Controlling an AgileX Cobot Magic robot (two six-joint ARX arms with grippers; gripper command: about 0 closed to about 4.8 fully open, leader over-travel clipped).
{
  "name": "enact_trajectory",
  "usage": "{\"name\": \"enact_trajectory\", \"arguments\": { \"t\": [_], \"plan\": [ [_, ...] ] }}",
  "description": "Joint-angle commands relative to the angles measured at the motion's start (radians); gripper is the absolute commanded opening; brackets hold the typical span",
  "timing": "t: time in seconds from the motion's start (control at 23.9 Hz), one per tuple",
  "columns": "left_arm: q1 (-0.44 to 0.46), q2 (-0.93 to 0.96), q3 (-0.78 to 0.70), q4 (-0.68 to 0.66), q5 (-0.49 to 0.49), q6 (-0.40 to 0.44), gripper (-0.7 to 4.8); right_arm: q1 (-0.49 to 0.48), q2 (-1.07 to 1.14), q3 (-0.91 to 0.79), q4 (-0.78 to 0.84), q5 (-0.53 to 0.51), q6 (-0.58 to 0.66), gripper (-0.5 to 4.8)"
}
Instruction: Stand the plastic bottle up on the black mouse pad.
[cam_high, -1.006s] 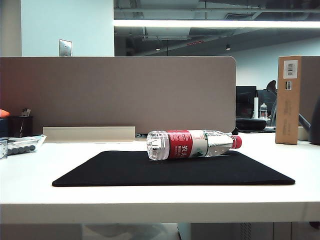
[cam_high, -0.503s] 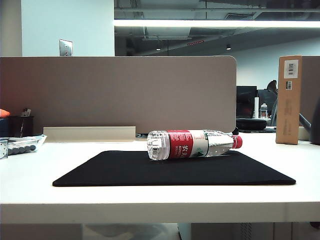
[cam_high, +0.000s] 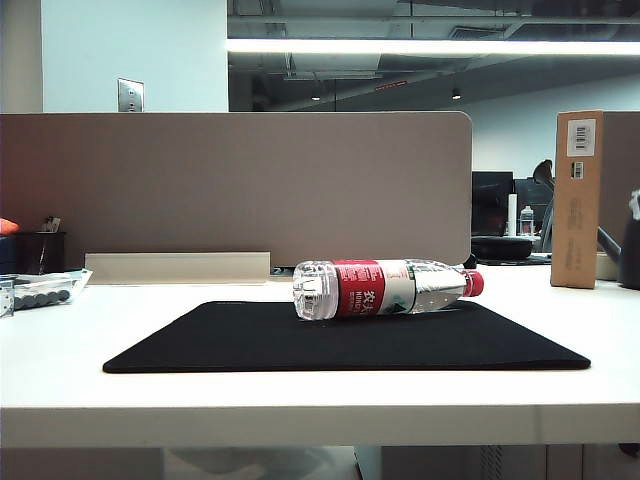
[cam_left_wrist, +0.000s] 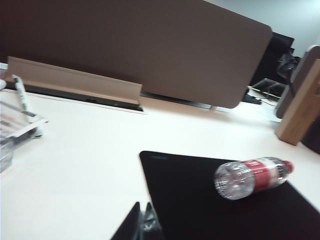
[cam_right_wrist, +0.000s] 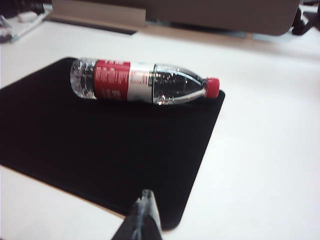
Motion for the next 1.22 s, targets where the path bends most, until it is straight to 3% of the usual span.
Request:
{"name": "enact_trajectory", "arguments": {
  "t": [0.04, 0.13, 0.25, 0.38, 0.46, 0.5, 0.54, 0.67, 0.8, 1.09, 1.22],
  "plan": [
    [-0.002, 0.032, 0.068, 0.007, 0.019, -0.024, -0.05, 0.0, 0.006, -0.004, 0.013, 0.002, -0.002, -0.05],
    [-0.002, 0.085, 0.126, 0.006, 0.018, -0.015, -0.05, 0.0, 0.005, -0.004, 0.014, 0.002, -0.002, -0.05],
    [-0.002, 0.304, 0.304, 0.005, 0.068, 0.071, -0.05, 0.0, 0.005, -0.004, 0.013, 0.002, -0.002, -0.05],
    [-0.003, 0.671, 0.573, -0.026, 0.233, 0.1, -0.05, 0.0, 0.005, -0.004, 0.013, 0.002, -0.002, -0.05],
    [-0.018, 0.92, 0.797, -0.145, 0.356, 0.109, -0.05, 0.0, 0.005, -0.004, 0.013, 0.002, -0.002, -0.05],
    [-0.033, 0.982, 0.861, -0.193, 0.363, 0.13, -0.05, 0.0, 0.005, -0.004, 0.013, 0.001, -0.002, -0.05],
    [-0.082, 1.113, 1.002, -0.309, 0.363, 0.217, -0.05, 0.0, 0.004, -0.004, 0.014, 0.001, -0.002, -0.05],
    [-0.219, 1.4, 1.33, -0.588, 0.26, 0.407, -0.05, -0.002, 0.003, -0.004, 0.013, 0.001, -0.002, -0.05],
    [-0.338, 1.619, 1.574, -0.756, 0.18, 0.542, -0.05, -0.003, 0.003, -0.004, 0.014, 0.001, -0.002, -0.05],
    [-0.497, 1.878, 1.831, -0.866, 0.085, 0.727, 0.13, -0.003, 0.003, -0.004, 0.013, 0.001, -0.002, -0.05],
    [-0.574, 1.989, 1.93, -0.87, -0.065, 0.849, 0.26, -0.003, -0.003, -0.004, 0.013, 0.001, -0.002, -0.05]
  ]
}}
